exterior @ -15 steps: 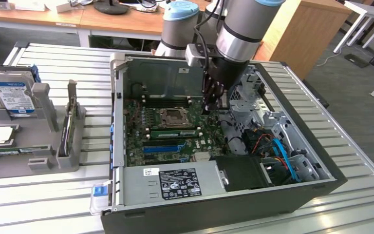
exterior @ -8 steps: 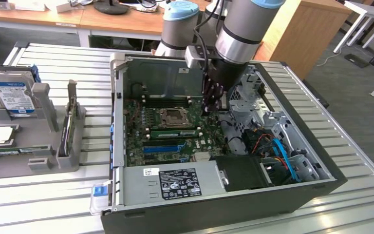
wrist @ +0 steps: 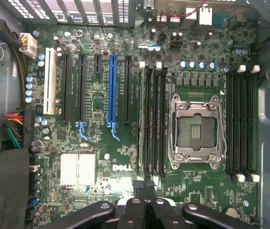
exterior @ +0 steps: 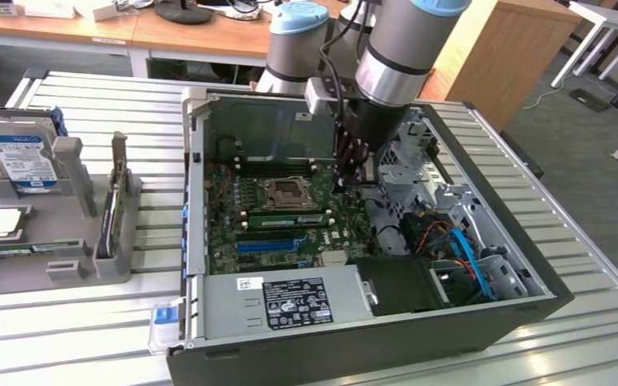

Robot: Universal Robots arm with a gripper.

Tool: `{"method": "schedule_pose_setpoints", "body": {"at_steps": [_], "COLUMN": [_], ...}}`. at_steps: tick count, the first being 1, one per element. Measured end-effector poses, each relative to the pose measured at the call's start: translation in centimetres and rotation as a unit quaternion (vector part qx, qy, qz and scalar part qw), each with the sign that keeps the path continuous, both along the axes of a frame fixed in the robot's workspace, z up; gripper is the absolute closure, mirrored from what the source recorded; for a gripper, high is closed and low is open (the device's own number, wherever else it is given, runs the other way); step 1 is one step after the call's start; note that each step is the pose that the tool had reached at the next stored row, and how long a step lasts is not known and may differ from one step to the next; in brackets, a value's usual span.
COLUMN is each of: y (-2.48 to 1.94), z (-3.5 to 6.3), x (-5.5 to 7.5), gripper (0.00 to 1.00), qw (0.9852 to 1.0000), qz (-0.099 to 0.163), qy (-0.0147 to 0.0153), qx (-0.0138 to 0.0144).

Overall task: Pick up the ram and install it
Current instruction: 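Press down the ram until it locks into place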

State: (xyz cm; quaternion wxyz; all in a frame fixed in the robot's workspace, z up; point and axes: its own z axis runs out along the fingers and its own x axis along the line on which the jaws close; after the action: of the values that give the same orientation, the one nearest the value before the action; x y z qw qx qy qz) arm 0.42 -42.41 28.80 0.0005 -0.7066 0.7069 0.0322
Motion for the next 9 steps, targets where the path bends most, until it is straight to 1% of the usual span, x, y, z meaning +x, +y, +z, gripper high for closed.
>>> {"method": "schedule_pose_setpoints", "body": {"at_steps": [2, 9], "y": [-0.01, 0.00], "z": [-0.01, -0.11], "x": [0.00, 0.00], "gripper": [0.89, 0.89], "qw": [1.0000, 1.0000], "qz": [0.000, 0.000], "qy": [0.0000, 0.0000], "qx": [-0.0004, -0.0001]}}
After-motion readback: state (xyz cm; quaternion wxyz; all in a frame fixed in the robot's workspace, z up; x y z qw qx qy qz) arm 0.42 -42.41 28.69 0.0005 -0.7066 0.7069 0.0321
